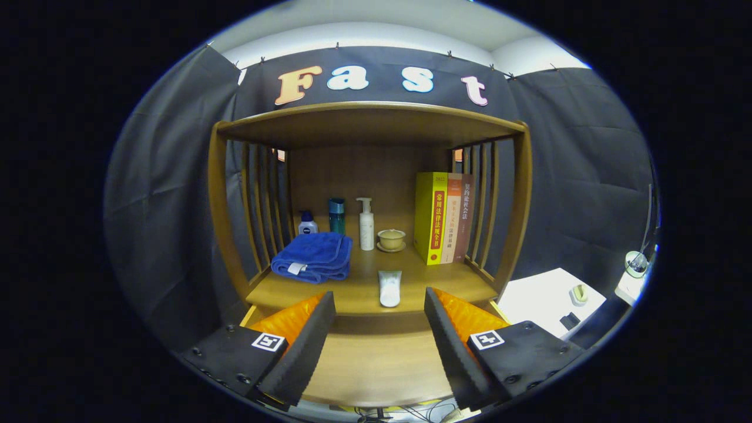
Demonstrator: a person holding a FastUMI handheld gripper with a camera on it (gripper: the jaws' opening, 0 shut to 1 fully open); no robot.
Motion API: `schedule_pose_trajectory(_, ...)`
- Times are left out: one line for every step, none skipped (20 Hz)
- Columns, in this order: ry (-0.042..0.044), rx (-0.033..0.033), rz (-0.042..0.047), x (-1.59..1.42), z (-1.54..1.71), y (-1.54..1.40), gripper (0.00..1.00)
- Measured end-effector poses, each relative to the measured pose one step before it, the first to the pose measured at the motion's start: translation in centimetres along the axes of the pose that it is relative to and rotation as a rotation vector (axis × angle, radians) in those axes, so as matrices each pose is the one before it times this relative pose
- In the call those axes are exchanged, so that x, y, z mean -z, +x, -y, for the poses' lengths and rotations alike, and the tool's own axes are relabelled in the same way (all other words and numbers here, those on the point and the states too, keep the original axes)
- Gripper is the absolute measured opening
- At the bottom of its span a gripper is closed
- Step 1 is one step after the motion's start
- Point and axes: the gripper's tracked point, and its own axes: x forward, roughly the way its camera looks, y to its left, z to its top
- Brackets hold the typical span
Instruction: Pull open the drawer, take out the items inside it, and place them on the countertop above the cabinet.
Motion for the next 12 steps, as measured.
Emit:
schedule_pose_trajectory(0.00423,0.01162,0.01181,0.6,0.461,-1.139,0.99)
schedule_pose_trajectory(-0.00132,0.00843,0.00234,0.903,0.312,-1.1,0.99)
schedule_pose_trajectory(-0.00406,0.01263,-0.00076,0.904,0.577,-0.986,0.99)
schedule_pose_trajectory(-0.00173,0.00404,-0.00167,0.881,0.302,-0.834,0.99)
schedule_pose_trajectory(0.00276,0.00689,-0.0004,0.839,0.371,-0.647,0.99)
schedule_pose_trajectory(0.00575,0.00548,-0.00578,0.943,0.282,-0.666,0.99)
schedule_pose_trajectory(0.00906,0.0003,-0.00637,0.946,0.172,-0.473,0.99)
schedule_pose_trajectory(0.00931,-0.00268,-0.00392,0.731,0.003,-0.522,0.99)
schedule_pose_trajectory(0.00417,-0.00397,-0.00517,0.85,0.024,-0.379,0.99)
schedule_pose_trajectory(-0.00441,-0.0057,-0.00309,0.799,-0.021,-0.506,0.99)
schedule_pose_trajectory(-0.01015,-0.00376,-0.00412,0.844,-0.076,-0.28,0.99)
schedule_pose_trajectory(-0.0148,-0.00353,-0.00351,0.677,-0.094,-0.326,0.99)
